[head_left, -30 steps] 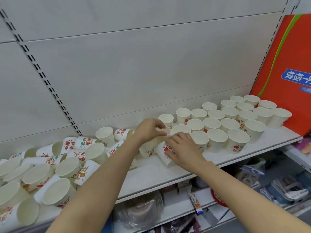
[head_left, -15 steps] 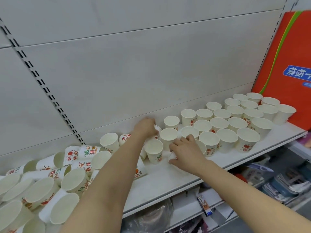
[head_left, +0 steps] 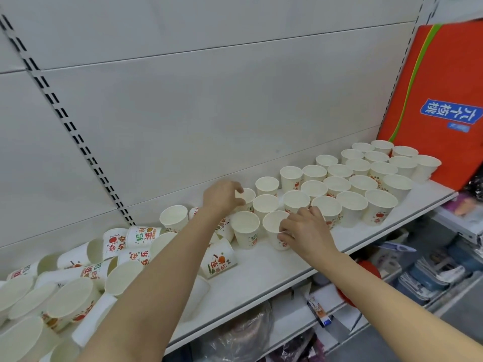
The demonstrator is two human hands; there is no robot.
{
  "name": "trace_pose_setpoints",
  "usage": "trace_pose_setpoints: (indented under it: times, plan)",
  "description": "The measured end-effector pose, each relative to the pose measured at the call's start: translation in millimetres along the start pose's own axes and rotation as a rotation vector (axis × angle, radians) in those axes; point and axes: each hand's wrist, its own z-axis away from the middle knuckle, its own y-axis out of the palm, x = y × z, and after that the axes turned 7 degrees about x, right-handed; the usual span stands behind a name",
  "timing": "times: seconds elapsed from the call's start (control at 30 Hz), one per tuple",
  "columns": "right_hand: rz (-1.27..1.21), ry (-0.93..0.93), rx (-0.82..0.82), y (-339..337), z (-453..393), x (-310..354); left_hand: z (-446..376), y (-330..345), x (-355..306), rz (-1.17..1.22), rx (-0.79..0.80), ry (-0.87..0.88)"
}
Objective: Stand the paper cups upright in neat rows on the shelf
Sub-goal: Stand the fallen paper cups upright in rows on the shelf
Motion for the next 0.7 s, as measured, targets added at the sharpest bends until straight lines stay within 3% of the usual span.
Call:
trace_pose_setpoints:
  times: [0.07, 0.2, 0.27, 0.47, 0.7]
  plan:
    - [0.000, 0.004, -0.020, 3, 1, 1, 6, -12, 11, -0.022, -0.006, 0.023]
    - [-0.082, 0.026, -0.129, 4, 2, 7, 10, -20, 26, -0.055, 0.369, 0.134]
    - [-0.114, 0.008, -0.157, 3, -3, 16, 9, -17, 25, -0.073, 0.449, 0.164]
    - [-0.129, 0.003, -0.083, 15, -18, 49, 6, -13, 28, -0.123, 0.450, 0.158]
    - [-0.123, 0.054, -0.063, 5, -29, 62, 12, -28, 43, 0.015, 0.298, 0.090]
